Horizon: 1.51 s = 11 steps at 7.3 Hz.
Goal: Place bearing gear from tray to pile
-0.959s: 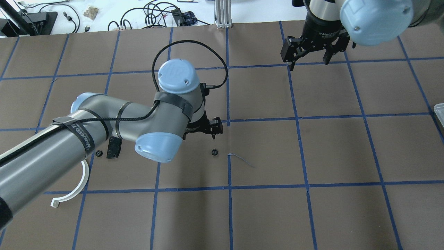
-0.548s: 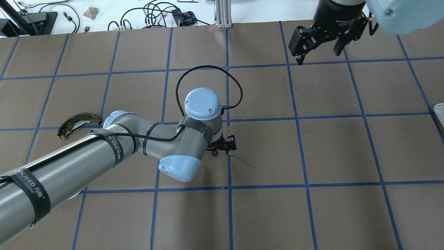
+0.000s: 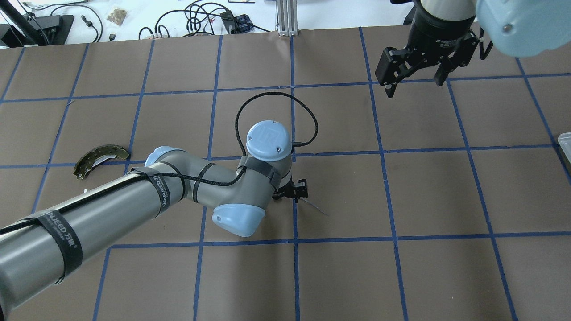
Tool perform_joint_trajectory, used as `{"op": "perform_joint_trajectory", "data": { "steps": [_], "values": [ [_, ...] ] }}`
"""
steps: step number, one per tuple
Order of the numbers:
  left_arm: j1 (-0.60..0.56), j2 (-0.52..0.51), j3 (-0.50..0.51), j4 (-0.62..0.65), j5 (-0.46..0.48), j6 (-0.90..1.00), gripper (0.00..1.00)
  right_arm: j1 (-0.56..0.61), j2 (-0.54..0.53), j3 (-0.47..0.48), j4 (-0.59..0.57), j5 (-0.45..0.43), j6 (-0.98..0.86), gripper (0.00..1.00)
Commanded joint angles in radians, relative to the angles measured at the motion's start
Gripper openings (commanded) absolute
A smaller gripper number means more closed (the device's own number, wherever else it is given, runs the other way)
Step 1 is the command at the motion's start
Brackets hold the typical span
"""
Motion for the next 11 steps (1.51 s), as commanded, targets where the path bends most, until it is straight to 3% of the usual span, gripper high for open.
{"op": "perform_joint_trajectory", "data": {
  "steps": [1,3,5,6,7,11],
  "values": [
    [0.008,-0.025,0.012,0.012,0.000,0.018,1.00,-0.041,-0.017,0.012,0.003,0.000,0.019,0.98],
    [0.023,-0.034,0.017,0.014,-0.002,0.030,0.99,-0.072,-0.033,0.008,-0.014,0.014,0.026,1.00],
    [0.025,-0.031,0.017,0.014,0.000,0.027,0.76,-0.069,-0.039,0.009,-0.013,0.020,0.104,1.00],
    [0.025,-0.032,0.017,0.014,0.000,0.022,0.33,-0.058,-0.041,0.009,-0.014,0.017,0.142,1.00],
    [0.025,-0.025,0.018,0.015,-0.002,0.013,0.00,-0.054,-0.041,0.011,-0.014,0.017,0.144,1.00],
    [0.049,0.009,0.023,0.009,-0.002,0.028,0.00,-0.052,-0.051,0.012,-0.020,0.018,0.069,1.00]
  ]
}}
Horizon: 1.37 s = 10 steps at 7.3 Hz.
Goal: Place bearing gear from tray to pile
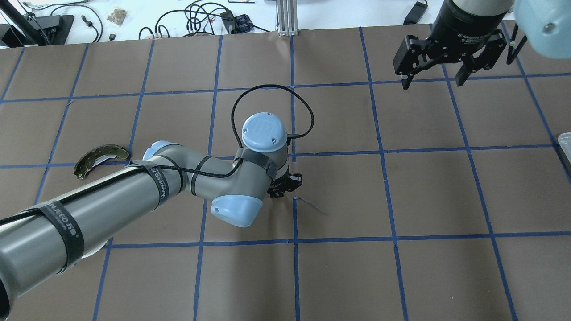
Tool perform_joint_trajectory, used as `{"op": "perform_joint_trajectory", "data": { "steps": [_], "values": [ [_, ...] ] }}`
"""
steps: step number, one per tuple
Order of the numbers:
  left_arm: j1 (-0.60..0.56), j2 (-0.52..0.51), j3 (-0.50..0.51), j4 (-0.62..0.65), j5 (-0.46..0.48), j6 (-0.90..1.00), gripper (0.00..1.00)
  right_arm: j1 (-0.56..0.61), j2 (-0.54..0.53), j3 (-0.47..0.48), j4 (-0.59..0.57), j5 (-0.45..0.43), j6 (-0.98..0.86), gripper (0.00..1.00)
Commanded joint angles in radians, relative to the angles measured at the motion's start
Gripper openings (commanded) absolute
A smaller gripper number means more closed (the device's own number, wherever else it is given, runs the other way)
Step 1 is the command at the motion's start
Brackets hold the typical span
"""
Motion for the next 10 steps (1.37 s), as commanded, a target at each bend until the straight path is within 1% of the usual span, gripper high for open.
{"op": "perform_joint_trajectory", "data": {
  "steps": [1,2,4,6,7,8,9,10],
  "values": [
    [0.057,0.062,-0.001,-0.025,0.004,0.024,0.00,0.000,-0.010,0.002,-0.006,0.001,-0.063,1.00],
    [0.109,0.103,-0.001,-0.107,0.004,0.063,0.00,0.000,-0.010,0.002,-0.006,0.003,-0.063,1.00],
    [0.258,0.169,0.003,-0.230,0.003,0.262,0.00,0.000,-0.010,-0.001,-0.006,0.001,-0.064,1.00],
    [0.465,0.186,0.022,-0.302,0.012,0.539,0.00,0.000,-0.010,0.001,-0.005,0.001,-0.064,1.00],
    [0.587,0.166,0.025,-0.307,0.015,0.667,0.00,0.000,-0.010,0.001,-0.006,0.001,-0.064,1.00],
    [0.681,0.136,0.032,-0.297,0.016,0.819,0.00,0.000,-0.010,0.001,-0.005,0.003,-0.064,1.00],
    [0.737,0.096,0.055,-0.283,0.020,0.867,0.00,0.000,-0.010,0.001,-0.005,0.001,-0.064,1.00],
    [0.748,0.070,0.063,-0.281,0.021,0.871,0.00,0.000,-0.011,0.001,-0.005,0.001,-0.064,1.00]
  ]
}}
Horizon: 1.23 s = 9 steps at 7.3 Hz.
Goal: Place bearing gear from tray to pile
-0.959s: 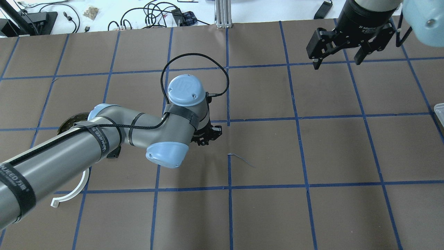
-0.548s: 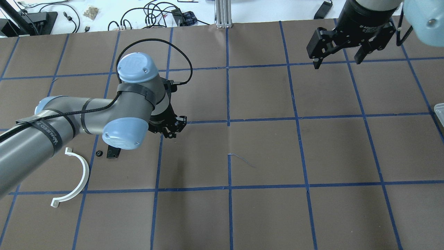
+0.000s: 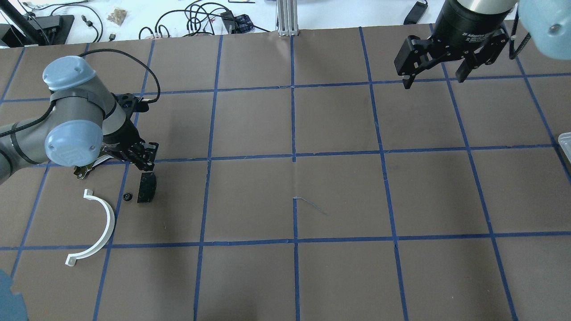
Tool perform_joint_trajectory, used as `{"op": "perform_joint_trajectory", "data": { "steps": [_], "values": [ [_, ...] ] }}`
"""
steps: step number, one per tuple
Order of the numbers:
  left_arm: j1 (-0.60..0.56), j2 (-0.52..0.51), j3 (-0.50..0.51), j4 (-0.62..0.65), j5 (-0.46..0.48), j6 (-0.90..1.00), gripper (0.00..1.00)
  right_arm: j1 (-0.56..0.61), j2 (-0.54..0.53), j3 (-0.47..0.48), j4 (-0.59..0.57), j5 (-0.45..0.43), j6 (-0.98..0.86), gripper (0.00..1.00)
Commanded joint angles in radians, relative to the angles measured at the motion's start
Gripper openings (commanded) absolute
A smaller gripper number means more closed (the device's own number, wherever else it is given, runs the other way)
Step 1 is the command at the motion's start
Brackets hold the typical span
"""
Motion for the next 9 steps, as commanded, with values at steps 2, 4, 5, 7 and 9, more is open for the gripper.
{"op": "perform_joint_trajectory", "data": {
  "steps": [2,4,5,7,9],
  "values": [
    [0.047,-0.060,0.019,0.029,0.010,0.044,0.00,0.000,-0.001,0.000,0.000,0.000,0.000,1.00],
    [0.047,-0.103,0.040,0.028,0.073,0.039,0.00,0.000,-0.001,0.000,0.000,0.000,0.000,1.00],
    [0.047,-0.116,0.042,0.035,0.073,0.039,0.00,0.000,-0.001,0.000,0.000,0.000,0.000,1.00],
    [0.064,-0.129,0.042,0.037,0.073,0.041,0.00,0.000,-0.001,0.000,0.000,0.000,0.000,1.00],
    [0.066,-0.135,0.044,0.023,0.073,0.045,1.00,0.000,-0.001,0.000,0.000,0.000,-0.002,1.00]
  ]
}}
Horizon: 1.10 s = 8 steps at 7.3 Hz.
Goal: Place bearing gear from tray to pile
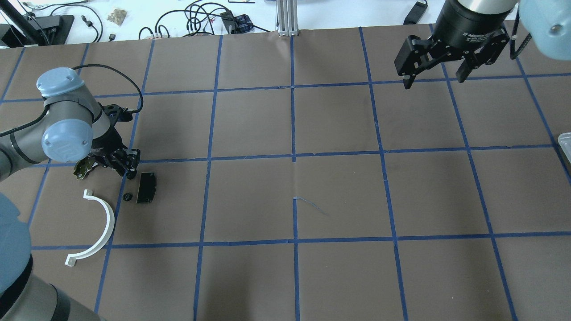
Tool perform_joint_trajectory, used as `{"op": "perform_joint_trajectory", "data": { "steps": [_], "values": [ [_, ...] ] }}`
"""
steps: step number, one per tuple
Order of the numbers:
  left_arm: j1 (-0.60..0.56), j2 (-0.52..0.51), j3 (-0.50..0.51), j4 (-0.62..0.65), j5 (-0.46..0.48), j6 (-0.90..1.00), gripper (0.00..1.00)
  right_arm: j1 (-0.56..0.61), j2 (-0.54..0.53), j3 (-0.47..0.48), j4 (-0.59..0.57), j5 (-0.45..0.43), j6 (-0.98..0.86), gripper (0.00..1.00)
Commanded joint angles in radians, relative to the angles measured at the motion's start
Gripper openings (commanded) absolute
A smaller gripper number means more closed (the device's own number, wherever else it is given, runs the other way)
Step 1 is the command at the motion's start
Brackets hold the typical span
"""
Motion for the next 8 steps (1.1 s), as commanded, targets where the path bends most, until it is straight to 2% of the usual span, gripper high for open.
{"op": "perform_joint_trajectory", "data": {
  "steps": [1,2,3,4,5,6,7,8],
  "values": [
    [0.002,0.003,0.001,-0.011,0.002,0.000,1.00,0.000,0.000,0.000,-0.002,0.000,-0.001,1.00],
    [-0.016,0.032,0.005,-0.024,0.000,-0.010,1.00,0.000,0.000,0.000,-0.002,0.000,-0.001,1.00],
    [-0.033,0.066,0.055,-0.121,-0.007,-0.046,1.00,0.000,0.000,0.000,-0.002,0.000,0.000,1.00],
    [-0.081,0.101,0.158,-0.290,-0.014,-0.082,1.00,0.000,0.000,0.000,0.000,0.000,0.000,1.00],
    [-0.157,0.142,0.273,-0.452,-0.087,-0.180,1.00,0.000,0.000,0.000,-0.002,0.000,-0.001,1.00],
    [-0.231,0.178,0.382,-0.553,-0.102,-0.287,1.00,0.000,0.000,0.000,0.000,0.000,0.000,1.00],
    [-0.291,0.230,0.454,-0.668,-0.103,-0.357,1.00,0.000,0.002,0.000,-0.002,0.000,-0.001,1.00],
    [-0.323,0.307,0.458,-0.688,-0.095,-0.398,1.00,0.000,0.000,0.000,-0.002,0.000,-0.001,1.00]
  ]
}}
